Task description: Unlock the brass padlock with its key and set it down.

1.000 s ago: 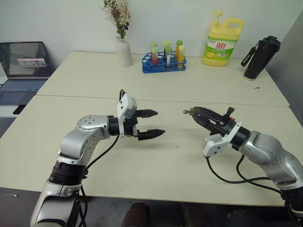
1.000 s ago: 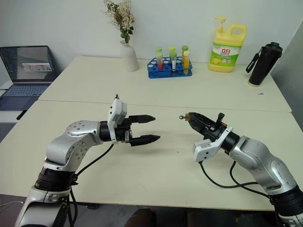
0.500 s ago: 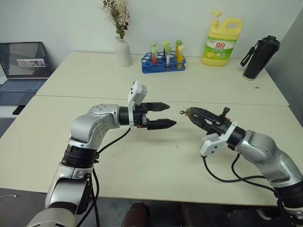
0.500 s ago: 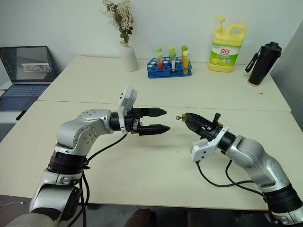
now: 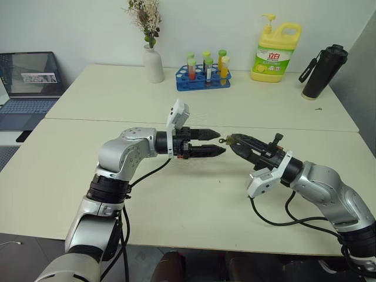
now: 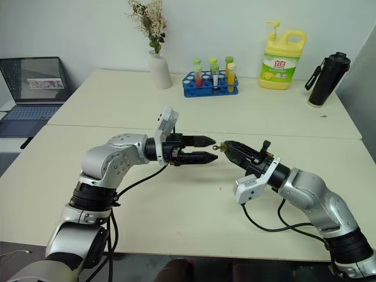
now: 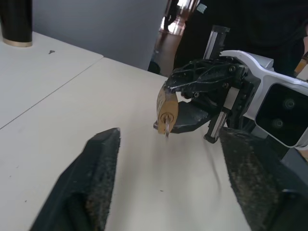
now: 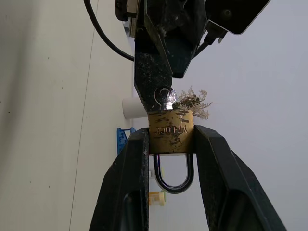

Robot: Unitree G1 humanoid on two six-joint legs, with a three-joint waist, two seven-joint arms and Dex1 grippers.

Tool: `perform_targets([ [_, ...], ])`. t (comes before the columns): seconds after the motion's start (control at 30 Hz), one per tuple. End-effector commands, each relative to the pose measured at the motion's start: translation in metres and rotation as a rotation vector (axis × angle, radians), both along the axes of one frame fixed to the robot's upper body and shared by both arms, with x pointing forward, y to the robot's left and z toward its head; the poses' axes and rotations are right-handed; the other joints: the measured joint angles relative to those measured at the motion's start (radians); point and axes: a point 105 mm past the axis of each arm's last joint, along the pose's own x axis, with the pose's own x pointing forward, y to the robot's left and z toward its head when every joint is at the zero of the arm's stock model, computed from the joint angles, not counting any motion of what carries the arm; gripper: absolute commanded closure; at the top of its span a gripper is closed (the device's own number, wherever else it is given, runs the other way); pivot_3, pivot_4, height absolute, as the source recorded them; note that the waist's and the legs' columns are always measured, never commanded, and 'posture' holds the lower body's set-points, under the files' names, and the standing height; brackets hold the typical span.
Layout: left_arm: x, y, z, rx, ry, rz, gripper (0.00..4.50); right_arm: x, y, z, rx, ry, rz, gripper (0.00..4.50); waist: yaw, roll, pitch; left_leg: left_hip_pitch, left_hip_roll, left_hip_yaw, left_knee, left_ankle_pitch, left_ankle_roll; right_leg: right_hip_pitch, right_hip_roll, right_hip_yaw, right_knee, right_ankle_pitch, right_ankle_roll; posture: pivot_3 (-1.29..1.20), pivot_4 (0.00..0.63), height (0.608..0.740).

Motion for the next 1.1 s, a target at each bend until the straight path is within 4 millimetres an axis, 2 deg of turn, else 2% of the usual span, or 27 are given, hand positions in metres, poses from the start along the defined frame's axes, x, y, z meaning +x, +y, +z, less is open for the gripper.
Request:
perform_targets([
  [0.03,-0.0009,-0.0022,0.0100,-0.010,-0.044,-0.016,2.38,-0.0036,0.0009,0.0145,0.026,-0.043,0.016,3.55,-0.001,0.000,0.000,0.000,0.000,0.000,0.000,0.000,0.000,0.000,0.000,0.000,0.000,0.000,0.000,0.00,0.150,0.740],
  [0.27,-0.0025,-0.0027,0.0064,0.002,-0.044,-0.023,4.47,-0.0043,0.0003,0.0127,0.027,-0.031,0.014,3.55,0.000,0.000,0.000,0.000,0.000,0.000,0.000,0.000,0.000,0.000,0.000,0.000,0.000,0.000,0.000,0.00,0.150,0.740],
  [0.87,-0.0022,-0.0059,0.0061,-0.009,-0.058,-0.022,4.50,-0.0068,0.0046,0.0088,0.023,0.001,0.037,3.55,0.000,0.000,0.000,0.000,0.000,0.000,0.000,0.000,0.000,0.000,0.000,0.000,0.000,0.000,0.000,0.00,0.150,0.740],
  [1.1,-0.0072,-0.0064,0.0007,0.023,-0.127,-0.050,4.50,-0.0071,0.0044,0.0070,0.023,0.024,0.043,3.55,0.000,0.000,0.000,0.000,0.000,0.000,0.000,0.000,0.000,0.000,0.000,0.000,0.000,0.000,0.000,0.00,0.150,0.740],
])
